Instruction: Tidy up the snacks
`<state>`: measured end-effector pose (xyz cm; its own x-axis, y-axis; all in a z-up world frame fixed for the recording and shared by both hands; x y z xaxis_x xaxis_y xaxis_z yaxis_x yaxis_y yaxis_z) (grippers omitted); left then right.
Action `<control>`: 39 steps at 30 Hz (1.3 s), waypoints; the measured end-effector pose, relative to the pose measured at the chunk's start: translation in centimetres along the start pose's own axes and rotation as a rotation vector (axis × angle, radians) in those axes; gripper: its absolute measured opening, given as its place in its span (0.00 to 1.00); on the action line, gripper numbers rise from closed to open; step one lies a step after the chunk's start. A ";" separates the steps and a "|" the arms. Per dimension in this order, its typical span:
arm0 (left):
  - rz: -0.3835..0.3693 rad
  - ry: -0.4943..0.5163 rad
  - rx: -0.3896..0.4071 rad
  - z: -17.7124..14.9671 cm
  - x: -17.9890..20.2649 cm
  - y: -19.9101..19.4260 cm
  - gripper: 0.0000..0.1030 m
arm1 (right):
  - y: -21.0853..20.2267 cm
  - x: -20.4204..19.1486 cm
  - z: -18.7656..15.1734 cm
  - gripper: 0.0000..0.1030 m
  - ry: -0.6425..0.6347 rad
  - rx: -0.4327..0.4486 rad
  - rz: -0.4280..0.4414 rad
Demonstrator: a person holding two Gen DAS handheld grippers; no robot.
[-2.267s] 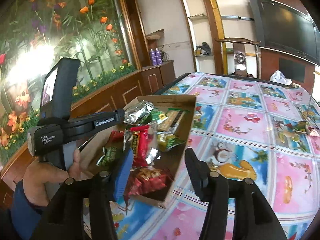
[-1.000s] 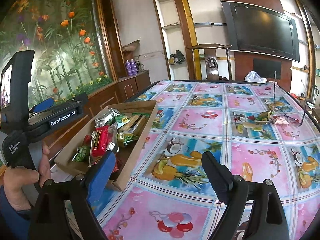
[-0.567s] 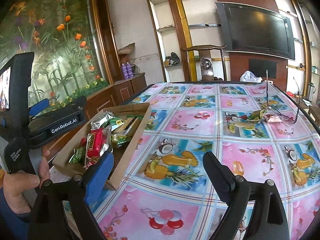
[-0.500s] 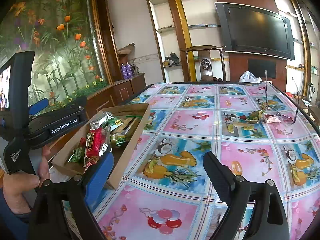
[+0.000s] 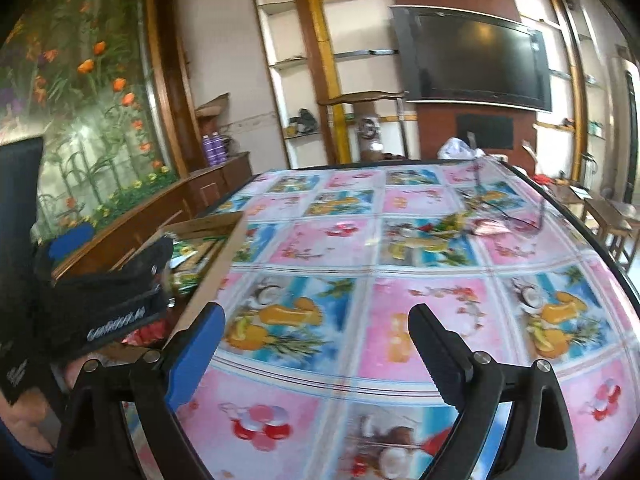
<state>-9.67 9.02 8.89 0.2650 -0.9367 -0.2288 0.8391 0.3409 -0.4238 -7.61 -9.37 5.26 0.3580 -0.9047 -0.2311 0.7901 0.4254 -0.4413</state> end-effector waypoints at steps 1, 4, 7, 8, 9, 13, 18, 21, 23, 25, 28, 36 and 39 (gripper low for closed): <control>-0.023 0.003 -0.019 -0.1 0.5 0.1 1.00 | -0.2 0.5 0.0 0.92 0.010 0.001 -0.007; -0.107 0.010 -0.071 -0.3 1.7 0.4 1.00 | -0.9 2.1 -0.1 0.92 0.038 0.010 -0.028; -0.133 0.023 -0.071 -0.3 2.6 0.2 1.00 | -1.5 3.4 -0.1 0.93 0.061 0.023 -0.051; -0.135 0.028 -0.069 -0.3 2.9 0.1 1.00 | -1.6 3.7 0.0 0.94 0.066 0.025 -0.056; -0.130 0.031 -0.066 -0.3 3.2 0.0 1.00 | -1.8 4.1 0.0 0.94 0.075 0.027 -0.065; -0.062 0.057 -0.052 -0.5 4.3 -0.7 1.00 | -2.2 5.0 -0.1 0.95 0.104 0.032 -0.083; -0.063 0.102 -0.047 -0.6 5.8 -1.2 1.00 | -2.1 5.4 -0.1 0.95 0.118 0.022 -0.085; -0.078 0.119 -0.062 -0.8 6.8 -1.0 1.00 | -1.8 5.5 0.0 0.95 0.123 0.003 -0.092; -0.077 0.133 -0.069 -0.9 7.4 -0.8 1.00 | -1.6 5.7 0.1 0.95 0.117 -0.005 -0.118; -0.092 0.134 -0.081 -0.9 7.9 -0.6 1.00 | -1.6 6.0 0.1 0.95 0.115 -0.007 -0.145; -0.123 0.132 -0.105 -0.9 8.6 -0.3 1.00 | -1.5 6.6 0.3 0.95 0.116 -0.019 -0.178; -0.160 0.129 -0.129 -0.7 9.6 0.4 1.00 | -1.2 7.8 0.3 0.95 0.145 -0.042 -0.200; -0.168 0.128 -0.134 -0.6 9.8 0.6 1.00 | -1.2 7.8 0.4 0.95 0.141 -0.043 -0.203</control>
Point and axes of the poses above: each gripper's, at about its wrist camera, not at the fingertips, and y roughly the way its jaws point, x to its right, z to its top, the point moved 1 cm from there along y, roughly the way its jaws point, and after that the axes turned 1 degree about -y, right-handed, at the moved point
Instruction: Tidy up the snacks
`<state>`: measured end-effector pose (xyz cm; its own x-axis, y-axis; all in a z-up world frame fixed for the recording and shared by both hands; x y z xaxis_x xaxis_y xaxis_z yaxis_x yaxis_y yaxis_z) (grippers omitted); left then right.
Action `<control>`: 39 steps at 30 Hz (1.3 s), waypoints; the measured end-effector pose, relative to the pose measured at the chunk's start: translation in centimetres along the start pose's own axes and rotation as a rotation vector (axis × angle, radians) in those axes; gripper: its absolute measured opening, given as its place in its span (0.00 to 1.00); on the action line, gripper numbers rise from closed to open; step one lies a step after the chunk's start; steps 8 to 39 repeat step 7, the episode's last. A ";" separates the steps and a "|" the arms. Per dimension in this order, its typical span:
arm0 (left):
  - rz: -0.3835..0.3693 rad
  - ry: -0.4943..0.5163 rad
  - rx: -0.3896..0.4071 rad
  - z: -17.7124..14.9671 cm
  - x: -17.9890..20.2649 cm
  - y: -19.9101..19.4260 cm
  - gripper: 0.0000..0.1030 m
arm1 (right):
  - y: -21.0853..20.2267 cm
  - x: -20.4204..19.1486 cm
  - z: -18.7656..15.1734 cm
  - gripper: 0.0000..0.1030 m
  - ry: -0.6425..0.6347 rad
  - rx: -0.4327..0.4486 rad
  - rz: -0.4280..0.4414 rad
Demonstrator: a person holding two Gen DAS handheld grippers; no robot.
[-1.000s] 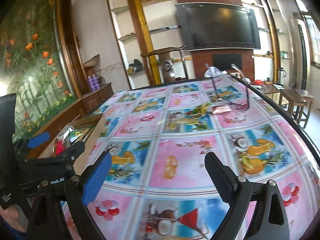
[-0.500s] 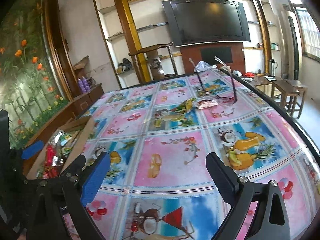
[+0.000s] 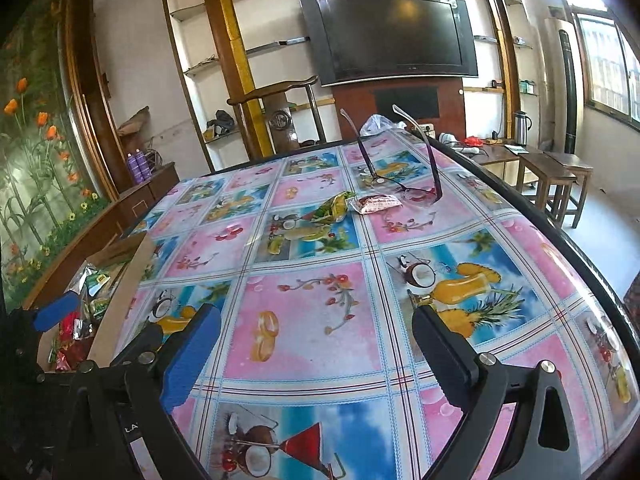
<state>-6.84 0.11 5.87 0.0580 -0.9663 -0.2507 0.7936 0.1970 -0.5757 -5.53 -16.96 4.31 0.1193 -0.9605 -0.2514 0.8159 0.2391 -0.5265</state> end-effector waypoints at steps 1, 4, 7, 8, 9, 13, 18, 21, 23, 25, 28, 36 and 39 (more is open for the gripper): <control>0.004 0.001 0.002 0.0 0.1 0.0 1.00 | 0.0 0.0 0.0 0.95 -0.001 0.000 0.000; 0.001 0.005 0.006 0.1 0.3 -0.1 1.00 | 0.1 0.1 0.0 0.95 -0.004 -0.003 -0.003; -0.036 0.010 -0.007 0.1 0.6 0.0 1.00 | 0.2 0.1 0.0 0.95 -0.003 -0.005 -0.008; -0.036 0.010 -0.007 0.1 0.6 0.0 1.00 | 0.2 0.1 0.0 0.95 -0.003 -0.005 -0.008; -0.036 0.010 -0.007 0.1 0.6 0.0 1.00 | 0.2 0.1 0.0 0.95 -0.003 -0.005 -0.008; -0.036 0.010 -0.007 0.1 0.6 0.0 1.00 | 0.2 0.1 0.0 0.95 -0.003 -0.005 -0.008; -0.036 0.010 -0.007 0.1 0.6 0.0 1.00 | 0.2 0.1 0.0 0.95 -0.003 -0.005 -0.008; -0.036 0.010 -0.007 0.1 0.6 0.0 1.00 | 0.2 0.1 0.0 0.95 -0.003 -0.005 -0.008; -0.036 0.010 -0.007 0.1 0.6 0.0 1.00 | 0.2 0.1 0.0 0.95 -0.003 -0.005 -0.008; -0.036 0.010 -0.007 0.1 0.6 0.0 1.00 | 0.2 0.1 0.0 0.95 -0.003 -0.005 -0.008; -0.036 0.010 -0.007 0.1 0.6 0.0 1.00 | 0.2 0.1 0.0 0.95 -0.003 -0.005 -0.008; -0.036 0.010 -0.007 0.1 0.6 0.0 1.00 | 0.2 0.1 0.0 0.95 -0.003 -0.005 -0.008; -0.036 0.010 -0.007 0.1 0.6 0.0 1.00 | 0.2 0.1 0.0 0.95 -0.003 -0.005 -0.008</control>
Point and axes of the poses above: each gripper's, at about its wrist camera, not at the fingertips, and y roughly the way its jaws point, x to its right, z to its top, the point moved 1 cm from there along y, roughly the way its jaws point, and after that the axes turned 1 degree about -y, right-handed, at the moved point
